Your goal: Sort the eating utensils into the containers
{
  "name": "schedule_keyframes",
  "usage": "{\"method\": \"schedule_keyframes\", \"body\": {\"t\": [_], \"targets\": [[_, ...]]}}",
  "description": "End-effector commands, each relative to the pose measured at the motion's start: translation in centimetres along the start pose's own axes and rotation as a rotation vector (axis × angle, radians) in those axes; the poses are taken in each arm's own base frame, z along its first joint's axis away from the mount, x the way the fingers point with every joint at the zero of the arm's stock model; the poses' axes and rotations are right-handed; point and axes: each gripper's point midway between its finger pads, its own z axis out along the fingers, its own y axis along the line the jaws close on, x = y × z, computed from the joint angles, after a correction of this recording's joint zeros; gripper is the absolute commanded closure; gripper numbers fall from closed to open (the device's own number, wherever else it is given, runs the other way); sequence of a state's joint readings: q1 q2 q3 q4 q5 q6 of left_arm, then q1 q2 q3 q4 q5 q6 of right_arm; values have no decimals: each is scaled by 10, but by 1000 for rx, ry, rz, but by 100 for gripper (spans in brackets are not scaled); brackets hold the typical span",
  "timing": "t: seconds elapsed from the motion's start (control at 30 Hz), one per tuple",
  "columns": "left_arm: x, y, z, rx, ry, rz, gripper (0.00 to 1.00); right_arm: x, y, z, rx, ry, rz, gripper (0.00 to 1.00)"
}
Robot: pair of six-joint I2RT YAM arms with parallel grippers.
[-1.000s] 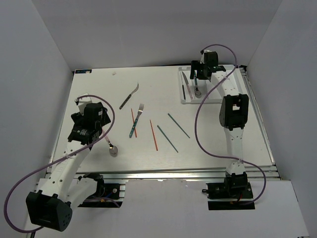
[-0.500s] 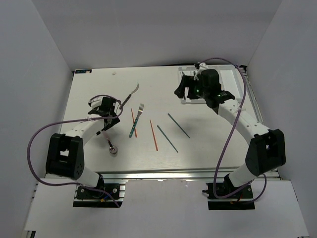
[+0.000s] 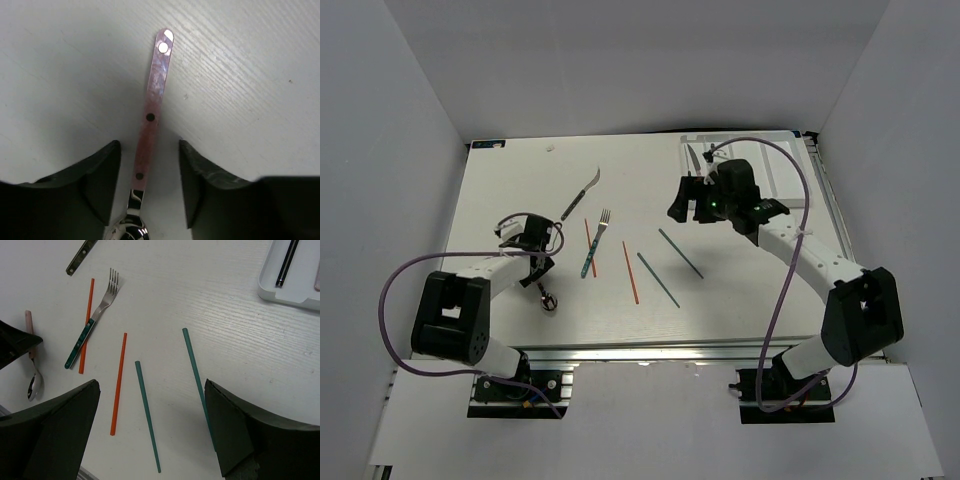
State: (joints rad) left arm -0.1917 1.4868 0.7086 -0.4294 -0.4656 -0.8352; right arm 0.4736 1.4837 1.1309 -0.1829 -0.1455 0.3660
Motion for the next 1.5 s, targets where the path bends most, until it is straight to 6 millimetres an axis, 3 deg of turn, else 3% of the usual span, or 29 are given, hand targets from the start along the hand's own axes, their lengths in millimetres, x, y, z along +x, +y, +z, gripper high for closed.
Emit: {"method": "schedule_keyframes", "body": {"t": [0.0, 0.17, 0.33, 0.37, 0.43, 0.5, 0.73, 0.83, 0.97, 1.13, 1.33, 1.47], "targets": [[34, 10, 11, 5, 87, -10, 45, -7, 10, -11, -30, -33, -15, 11], [45, 16, 12, 32, 88, -37, 68, -10, 13, -24, -35, -57, -21, 11], [52, 8, 7, 107, 115, -27, 100, -2, 26, -31, -126, -65, -12, 11], [49, 1, 3, 151, 107, -32, 100, -6, 39, -34, -205, -95, -16, 11], [47, -9, -4, 212, 116, -33, 100, 4, 49, -40, -280, -100, 16, 11], [35, -16, -15, 249, 83, -43, 100, -3, 58, -47, -331, -147, 15, 11], [-1, -26, -55, 333, -19, -31, 100, 8, 77, -55, -457, -115, 26, 10], [-6, -45, -77, 473, -19, -24, 100, 15, 89, -56, -532, -93, 45, 11], [-1, -83, -116, 739, 34, -5, 100, 22, 106, -49, -585, -69, 59, 11], [7, -124, -187, 1125, 67, 28, 100, 19, 129, -40, -635, -92, 81, 11], [30, -149, -235, 1381, 125, 110, 100, 8, 151, -30, -726, -137, 57, 12], [46, -150, -257, 1517, 151, 129, 100, 1, 155, -12, -723, -124, 79, 16]]}}
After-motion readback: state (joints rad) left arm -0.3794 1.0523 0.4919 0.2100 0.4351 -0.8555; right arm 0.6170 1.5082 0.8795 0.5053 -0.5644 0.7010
